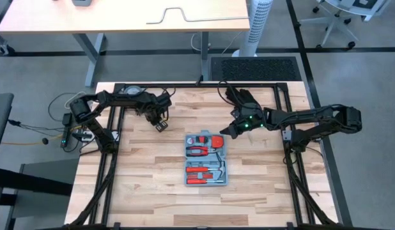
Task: Prefit tool cases
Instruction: Put the black electrical tape into the gray toolbox
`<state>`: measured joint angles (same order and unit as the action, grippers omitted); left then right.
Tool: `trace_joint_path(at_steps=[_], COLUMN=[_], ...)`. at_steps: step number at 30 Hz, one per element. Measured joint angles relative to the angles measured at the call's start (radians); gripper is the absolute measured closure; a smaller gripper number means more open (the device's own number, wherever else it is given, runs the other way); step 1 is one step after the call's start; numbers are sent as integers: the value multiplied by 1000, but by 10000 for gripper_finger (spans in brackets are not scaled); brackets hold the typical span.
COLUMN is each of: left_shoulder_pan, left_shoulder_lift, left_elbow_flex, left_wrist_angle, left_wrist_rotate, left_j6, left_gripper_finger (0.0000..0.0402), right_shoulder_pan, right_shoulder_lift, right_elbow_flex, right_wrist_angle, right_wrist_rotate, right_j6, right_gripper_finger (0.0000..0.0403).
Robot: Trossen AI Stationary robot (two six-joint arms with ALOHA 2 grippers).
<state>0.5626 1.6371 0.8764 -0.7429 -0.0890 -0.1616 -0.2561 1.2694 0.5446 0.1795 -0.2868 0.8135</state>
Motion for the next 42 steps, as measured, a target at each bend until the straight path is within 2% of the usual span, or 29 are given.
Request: trace_joint_path(at_steps=[4, 10, 15, 19, 25, 30, 38, 42], left_shoulder_pan=[-34, -185, -359, -450, -466, -480, -489, -490], left_shoulder_lift=[-15, -110, -148, -146, -133, -28, 105, 157], left_elbow_flex=[-1, -3, 3, 50, 76, 93, 227, 248], left_wrist_angle=[-10, 23, 224, 370, 487, 536, 390, 365], left_wrist_rotate=[0, 132, 221, 189, 156, 218, 188, 190], left_j6=[-12, -107, -276, -355, -423, -434, -333, -328], left_gripper_finger=[394, 397, 397, 398, 398, 398, 398, 398], right_shoulder_pan=[-2, 1, -16, -30, -36, -36, -36, -36], right_shoulder_lift=[-2, -48, -91, -98, -91, -86, -86, -86], right_elbow_flex=[0, 0, 0, 0, 0, 0, -1, -1], right_wrist_angle=[4, 10, 9, 8, 4, 6, 6, 6], right_wrist_rotate=[0, 0, 6, 7, 7, 7, 7, 8], right_j6=[1, -12, -35, -40, -45, -48, -47, -51], right_gripper_finger=[352, 362, 374, 385, 390, 391, 391, 391])
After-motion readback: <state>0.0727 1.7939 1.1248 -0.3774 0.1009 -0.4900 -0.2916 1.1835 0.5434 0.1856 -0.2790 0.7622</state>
